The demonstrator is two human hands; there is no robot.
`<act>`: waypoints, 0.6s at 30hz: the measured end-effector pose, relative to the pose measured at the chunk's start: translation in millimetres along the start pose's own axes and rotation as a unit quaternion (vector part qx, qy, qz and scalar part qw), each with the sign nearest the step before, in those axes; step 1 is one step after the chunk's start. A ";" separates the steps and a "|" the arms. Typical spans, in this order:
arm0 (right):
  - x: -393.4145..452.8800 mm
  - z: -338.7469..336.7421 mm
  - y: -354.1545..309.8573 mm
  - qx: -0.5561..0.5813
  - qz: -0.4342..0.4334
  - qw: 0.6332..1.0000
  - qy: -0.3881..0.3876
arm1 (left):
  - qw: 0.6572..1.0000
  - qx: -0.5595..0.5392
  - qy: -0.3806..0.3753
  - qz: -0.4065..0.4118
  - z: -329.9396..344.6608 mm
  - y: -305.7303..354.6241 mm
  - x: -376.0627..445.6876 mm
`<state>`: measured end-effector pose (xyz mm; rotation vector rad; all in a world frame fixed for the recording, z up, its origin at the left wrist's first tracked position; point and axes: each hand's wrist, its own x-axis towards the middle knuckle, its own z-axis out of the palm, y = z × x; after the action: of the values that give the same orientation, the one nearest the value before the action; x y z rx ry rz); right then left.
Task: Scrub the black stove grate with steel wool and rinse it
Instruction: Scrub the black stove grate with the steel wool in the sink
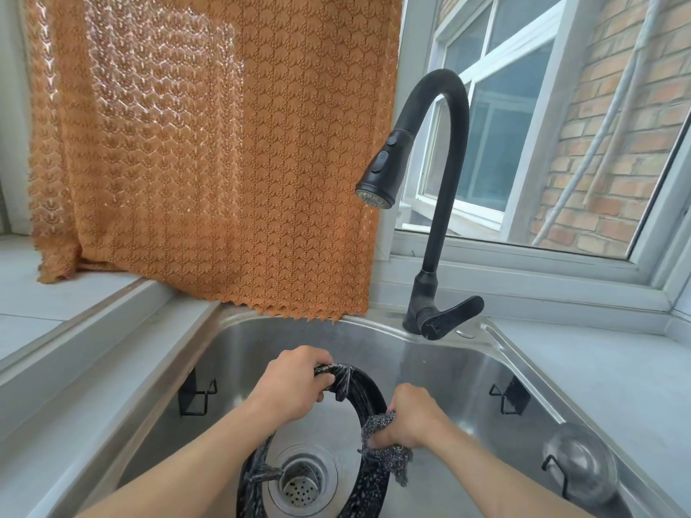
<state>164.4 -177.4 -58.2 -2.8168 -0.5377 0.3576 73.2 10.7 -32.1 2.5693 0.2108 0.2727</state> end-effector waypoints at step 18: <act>-6.7 -9.9 -5.1 0.028 -0.221 0.957 0.185 | 1.000 -0.015 -0.011 -0.010 0.3 -7.7 3.7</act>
<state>159.5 -177.4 -46.1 -2.5160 -1.0117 -0.2346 76.1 17.7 -36.0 2.5382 0.2227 0.2376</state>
